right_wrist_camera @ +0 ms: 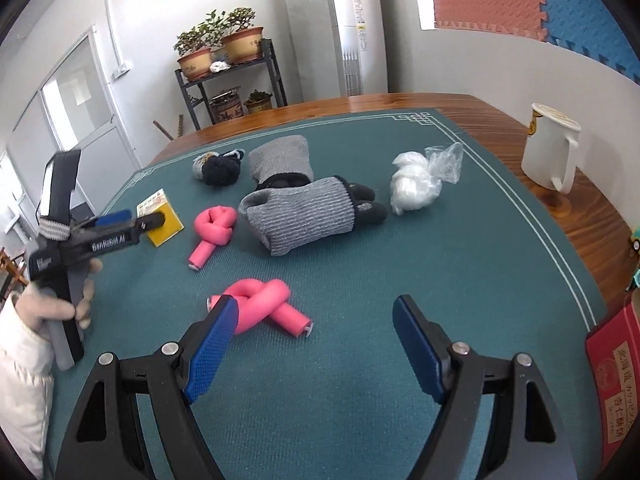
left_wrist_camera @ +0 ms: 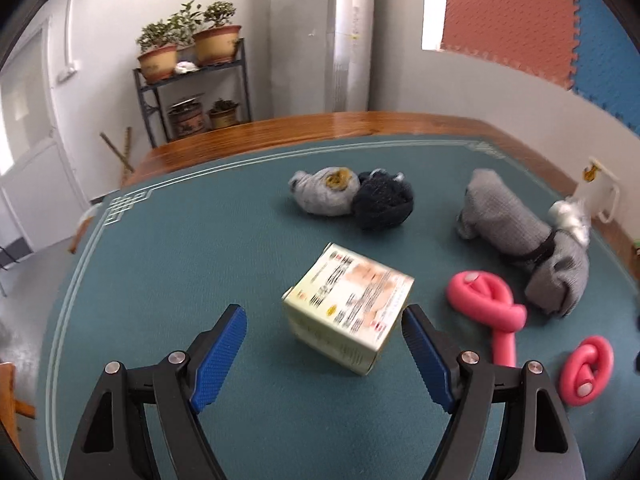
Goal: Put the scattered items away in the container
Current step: 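Grasp the yellow medicine box with the left tool while the right tool approaches a pink foam knot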
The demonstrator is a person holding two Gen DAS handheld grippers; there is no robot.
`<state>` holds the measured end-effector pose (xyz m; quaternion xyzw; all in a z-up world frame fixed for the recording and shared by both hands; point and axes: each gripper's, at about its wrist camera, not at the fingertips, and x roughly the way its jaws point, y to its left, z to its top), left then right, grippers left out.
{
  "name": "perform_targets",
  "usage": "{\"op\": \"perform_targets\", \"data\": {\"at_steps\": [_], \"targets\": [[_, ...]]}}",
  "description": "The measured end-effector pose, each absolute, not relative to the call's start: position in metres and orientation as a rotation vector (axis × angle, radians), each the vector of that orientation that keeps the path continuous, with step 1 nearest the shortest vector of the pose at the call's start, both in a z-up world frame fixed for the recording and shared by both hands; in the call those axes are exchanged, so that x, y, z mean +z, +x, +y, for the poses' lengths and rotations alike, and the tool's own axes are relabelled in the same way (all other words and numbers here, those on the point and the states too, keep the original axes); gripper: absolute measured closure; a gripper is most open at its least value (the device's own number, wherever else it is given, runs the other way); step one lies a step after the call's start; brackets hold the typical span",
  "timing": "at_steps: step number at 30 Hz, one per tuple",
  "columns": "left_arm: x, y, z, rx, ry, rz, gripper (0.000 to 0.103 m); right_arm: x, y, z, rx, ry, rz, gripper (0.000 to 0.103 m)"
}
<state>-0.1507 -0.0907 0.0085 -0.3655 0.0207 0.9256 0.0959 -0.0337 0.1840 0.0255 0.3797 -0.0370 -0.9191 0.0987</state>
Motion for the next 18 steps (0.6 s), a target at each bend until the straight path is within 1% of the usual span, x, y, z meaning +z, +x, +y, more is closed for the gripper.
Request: {"op": "perform_targets", "data": {"at_steps": [4,8,9,10,11,18], "targets": [[0.008,-0.157,-0.088,2.719,-1.042,0.135,0.021,0.021,-0.035,0.184,-2.712,1.14,-0.11,0.021],[0.001,-0.164,-0.08,2.695,-1.114,0.209,0.022,0.02,-0.036,0.186,-2.71,1.143,-0.122,0.021],[-0.001,-0.164,-0.077,2.694,-1.124,0.225,0.023,0.02,-0.036,0.186,-2.71,1.142,-0.124,0.021],[-0.001,-0.164,-0.075,2.69,-1.125,0.234,0.035,0.019,-0.036,0.186,-2.709,1.141,-0.124,0.021],[-0.002,-0.163,-0.072,2.694,-1.127,0.245,0.037,0.019,-0.036,0.186,-2.708,1.139,-0.123,0.021],[-0.002,-0.137,-0.047,2.678,-1.143,0.242,0.037,0.02,-0.034,0.182,-2.682,1.11,-0.122,0.021]]}}
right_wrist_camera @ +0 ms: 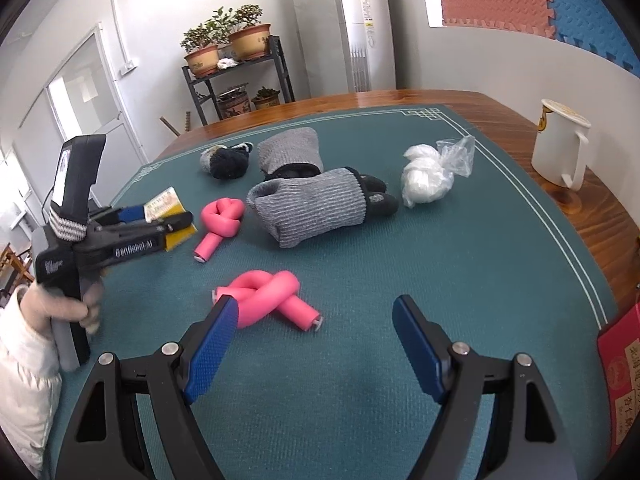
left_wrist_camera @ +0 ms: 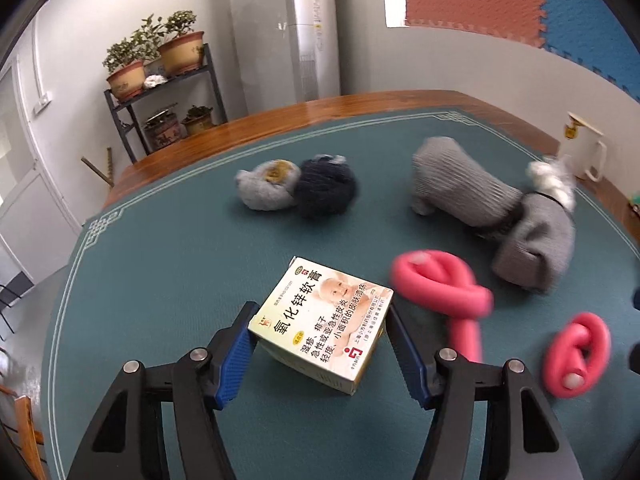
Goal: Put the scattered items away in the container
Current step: 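Close the right tool on the pink foam knot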
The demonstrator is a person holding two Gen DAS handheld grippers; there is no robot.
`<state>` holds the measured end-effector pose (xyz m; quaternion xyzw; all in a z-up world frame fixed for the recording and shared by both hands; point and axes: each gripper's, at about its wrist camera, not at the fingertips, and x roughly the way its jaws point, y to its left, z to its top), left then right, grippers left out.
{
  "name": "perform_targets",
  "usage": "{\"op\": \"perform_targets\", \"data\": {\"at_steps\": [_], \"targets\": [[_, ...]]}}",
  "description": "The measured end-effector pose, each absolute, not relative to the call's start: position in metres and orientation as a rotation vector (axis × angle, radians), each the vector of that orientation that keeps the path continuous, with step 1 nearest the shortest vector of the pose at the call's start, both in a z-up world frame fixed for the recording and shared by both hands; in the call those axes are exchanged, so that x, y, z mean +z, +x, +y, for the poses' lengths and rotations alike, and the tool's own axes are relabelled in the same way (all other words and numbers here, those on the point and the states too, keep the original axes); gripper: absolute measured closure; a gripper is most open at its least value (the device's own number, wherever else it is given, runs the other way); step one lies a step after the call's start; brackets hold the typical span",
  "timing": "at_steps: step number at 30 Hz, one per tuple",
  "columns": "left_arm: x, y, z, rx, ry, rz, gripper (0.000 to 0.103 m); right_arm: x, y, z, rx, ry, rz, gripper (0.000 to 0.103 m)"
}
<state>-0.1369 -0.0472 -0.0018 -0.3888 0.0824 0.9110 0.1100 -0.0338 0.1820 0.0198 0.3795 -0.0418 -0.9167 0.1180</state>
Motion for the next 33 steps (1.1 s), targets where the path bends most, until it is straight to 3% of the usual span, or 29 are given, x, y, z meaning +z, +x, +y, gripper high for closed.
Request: {"op": "perform_targets", "data": {"at_steps": [15,16,17,18,23,33], "targets": [[0.011,-0.092,-0.025,2.688,-1.128,0.153,0.037,-0.001,-0.07,0.155,-2.55,1.242,-0.084,0.022],[0.01,-0.092,-0.024,2.687,-1.134,0.152,0.037,-0.001,-0.068,0.152,-2.545,1.228,-0.071,0.025],[0.009,-0.092,-0.024,2.687,-1.141,0.149,0.037,0.0,-0.066,0.15,-2.537,1.211,-0.059,0.038],[0.007,-0.093,-0.025,2.687,-1.15,0.146,0.037,0.001,-0.063,0.148,-2.535,1.202,-0.038,0.041],[0.009,-0.09,-0.022,2.689,-1.148,0.138,0.037,0.003,-0.052,0.142,-2.57,1.168,0.047,0.048],[0.016,-0.078,-0.01,2.683,-1.145,0.105,0.037,0.027,-0.026,0.188,-2.682,1.093,-0.132,0.055]]}}
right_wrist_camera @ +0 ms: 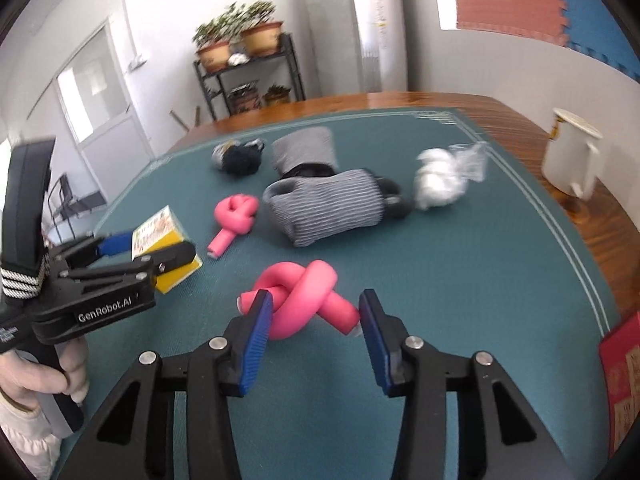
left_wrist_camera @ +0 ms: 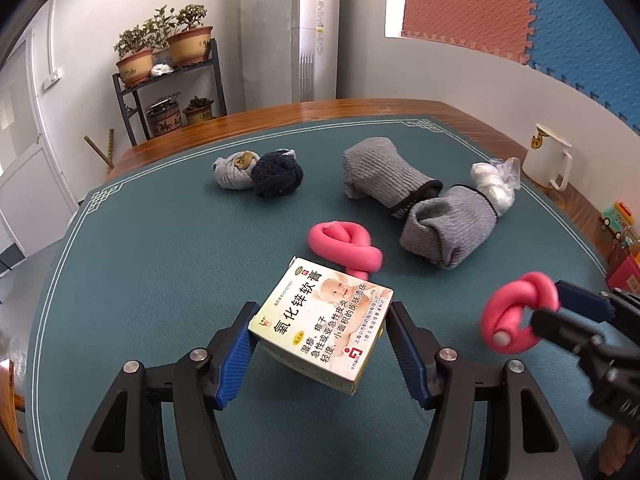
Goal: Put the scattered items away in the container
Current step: 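Carry both items to the tin and open the right tool to drop the pink knot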
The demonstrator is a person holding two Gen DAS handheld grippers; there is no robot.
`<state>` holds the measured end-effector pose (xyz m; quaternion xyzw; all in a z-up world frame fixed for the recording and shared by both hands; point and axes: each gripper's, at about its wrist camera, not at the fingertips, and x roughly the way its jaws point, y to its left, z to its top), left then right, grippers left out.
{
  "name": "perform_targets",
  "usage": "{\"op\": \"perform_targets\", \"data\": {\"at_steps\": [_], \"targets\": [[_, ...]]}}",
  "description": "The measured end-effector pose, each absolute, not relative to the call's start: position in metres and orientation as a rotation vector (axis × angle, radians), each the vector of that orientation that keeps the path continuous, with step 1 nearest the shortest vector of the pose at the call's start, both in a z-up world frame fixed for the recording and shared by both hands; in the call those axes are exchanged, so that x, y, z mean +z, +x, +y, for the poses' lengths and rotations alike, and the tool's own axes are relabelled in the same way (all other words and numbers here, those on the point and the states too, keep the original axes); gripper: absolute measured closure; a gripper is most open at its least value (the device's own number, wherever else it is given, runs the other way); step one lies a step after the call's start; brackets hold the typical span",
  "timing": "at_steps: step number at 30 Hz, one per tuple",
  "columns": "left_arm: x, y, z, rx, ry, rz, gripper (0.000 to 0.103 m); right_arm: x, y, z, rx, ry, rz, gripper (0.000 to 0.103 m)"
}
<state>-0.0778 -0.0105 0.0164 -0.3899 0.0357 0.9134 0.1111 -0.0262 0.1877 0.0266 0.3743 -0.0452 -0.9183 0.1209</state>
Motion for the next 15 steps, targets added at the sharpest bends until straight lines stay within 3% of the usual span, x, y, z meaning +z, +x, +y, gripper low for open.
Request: {"op": "perform_targets", "data": {"at_steps": [15], "targets": [[0.048,-0.031,0.073,2.571,-1.03,0.162,0.037,0.075,0.069,0.322,-3.035,0.887,-0.391,0.055]]}}
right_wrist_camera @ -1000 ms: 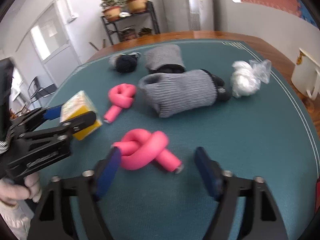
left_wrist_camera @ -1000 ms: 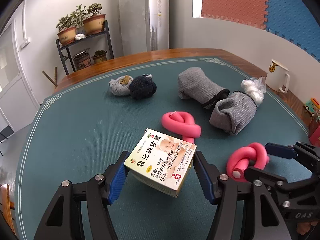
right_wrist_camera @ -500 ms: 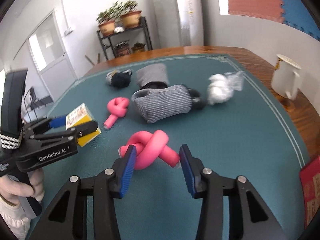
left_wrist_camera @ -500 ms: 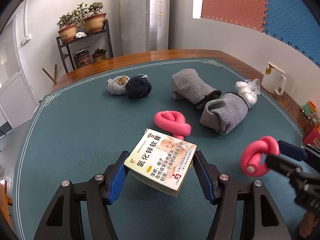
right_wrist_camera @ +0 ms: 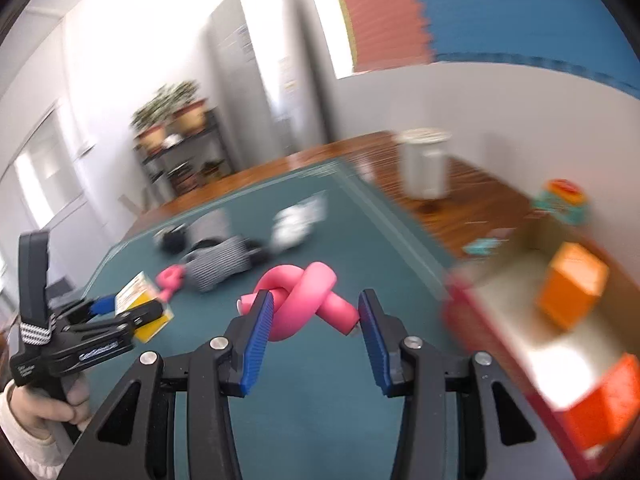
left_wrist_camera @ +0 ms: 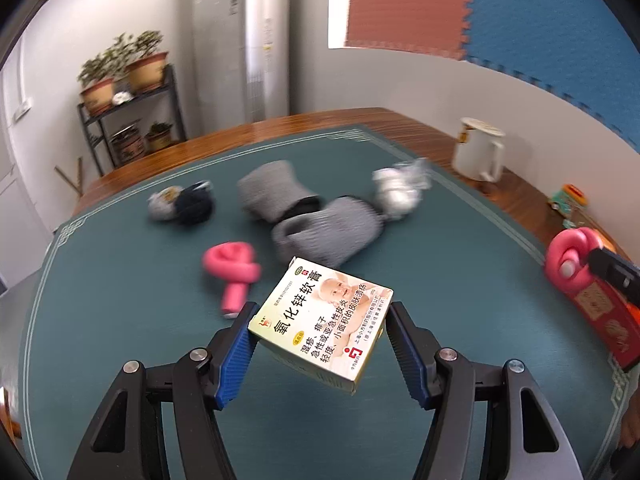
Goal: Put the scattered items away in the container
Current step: 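Carry both items to the tin and open the right tool to drop the pink knot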
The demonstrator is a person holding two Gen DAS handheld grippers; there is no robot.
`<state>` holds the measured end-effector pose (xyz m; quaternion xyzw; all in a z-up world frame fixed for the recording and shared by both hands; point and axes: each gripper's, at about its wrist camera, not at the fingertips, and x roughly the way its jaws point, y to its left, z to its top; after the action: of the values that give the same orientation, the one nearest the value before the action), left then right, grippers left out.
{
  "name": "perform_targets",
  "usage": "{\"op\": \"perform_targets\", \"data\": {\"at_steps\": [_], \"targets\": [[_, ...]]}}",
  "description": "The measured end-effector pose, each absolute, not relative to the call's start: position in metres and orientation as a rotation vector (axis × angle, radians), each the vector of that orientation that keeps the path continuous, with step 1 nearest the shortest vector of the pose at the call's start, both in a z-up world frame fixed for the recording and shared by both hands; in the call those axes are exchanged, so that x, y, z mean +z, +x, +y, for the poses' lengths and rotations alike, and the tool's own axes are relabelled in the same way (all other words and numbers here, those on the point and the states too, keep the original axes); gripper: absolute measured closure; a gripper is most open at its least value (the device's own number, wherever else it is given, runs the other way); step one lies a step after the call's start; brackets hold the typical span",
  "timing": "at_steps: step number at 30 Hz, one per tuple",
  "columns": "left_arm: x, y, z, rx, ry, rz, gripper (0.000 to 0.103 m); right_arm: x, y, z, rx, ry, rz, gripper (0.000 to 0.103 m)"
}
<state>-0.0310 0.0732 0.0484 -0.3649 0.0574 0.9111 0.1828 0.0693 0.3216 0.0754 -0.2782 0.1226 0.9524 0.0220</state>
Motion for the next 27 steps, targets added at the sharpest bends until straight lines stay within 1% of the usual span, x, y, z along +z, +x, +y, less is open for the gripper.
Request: {"op": "perform_targets", "data": {"at_steps": [7,13,16,18,27], "targets": [[0.058,-0.01,0.129,2.467,-0.988,0.185,0.037,0.081,0.119,0.41,2.725,-0.708,0.419,0.055],[0.059,0.008,0.17,2.408,-0.971,0.24,0.037,0.071,0.138,0.46,2.594,-0.698,0.448,0.053],[0.061,0.015,0.187,2.391,-0.965,0.263,0.037,0.068,0.143,0.47,2.575,-0.693,0.462,0.049],[0.063,0.02,0.197,2.38,-0.956,0.274,0.037,0.066,0.149,0.473,2.572,-0.673,0.475,0.033],[0.078,0.038,0.251,2.3,-0.897,0.316,0.037,0.06,0.173,0.485,2.574,-0.615,0.53,0.032]]}}
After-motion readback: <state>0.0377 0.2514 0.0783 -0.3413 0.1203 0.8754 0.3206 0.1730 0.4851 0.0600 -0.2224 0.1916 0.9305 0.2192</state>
